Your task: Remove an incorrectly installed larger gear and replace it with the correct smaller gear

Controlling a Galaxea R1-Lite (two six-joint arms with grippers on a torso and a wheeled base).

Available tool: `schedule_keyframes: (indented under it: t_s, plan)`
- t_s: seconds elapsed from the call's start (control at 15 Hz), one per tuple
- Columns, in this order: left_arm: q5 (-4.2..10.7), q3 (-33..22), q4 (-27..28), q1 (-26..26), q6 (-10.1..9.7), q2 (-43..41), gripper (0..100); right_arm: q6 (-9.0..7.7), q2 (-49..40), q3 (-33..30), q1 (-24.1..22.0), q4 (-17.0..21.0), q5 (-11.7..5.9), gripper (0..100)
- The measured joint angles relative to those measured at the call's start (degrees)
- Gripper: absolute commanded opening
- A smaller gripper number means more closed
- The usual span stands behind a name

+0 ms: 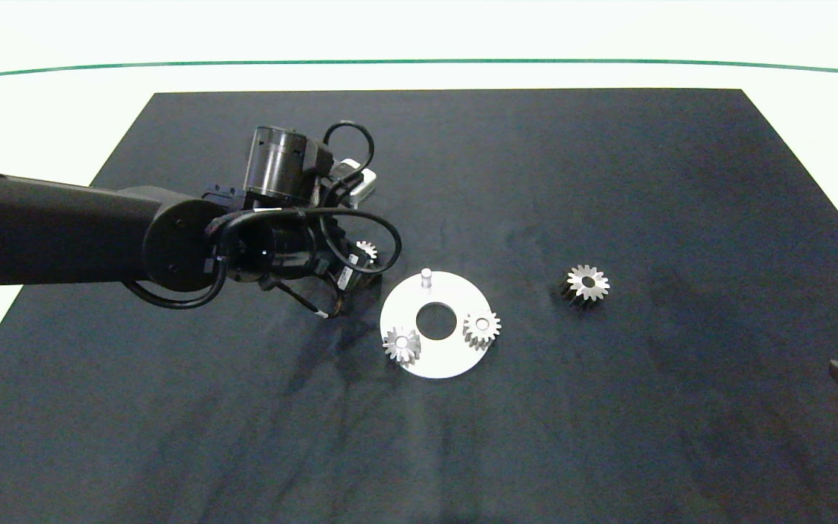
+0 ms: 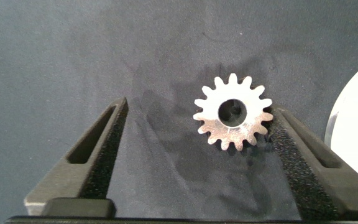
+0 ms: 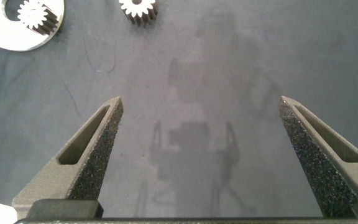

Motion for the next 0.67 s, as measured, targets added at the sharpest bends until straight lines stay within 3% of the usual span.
schedule_keyframes:
  t_s: [0.67]
  plan:
    - [-0.09,-0.11,-0.61,-0.80,0.00,1.27,62,0.00,-0.09,0.06,-0.02,0.00,-0.02,100]
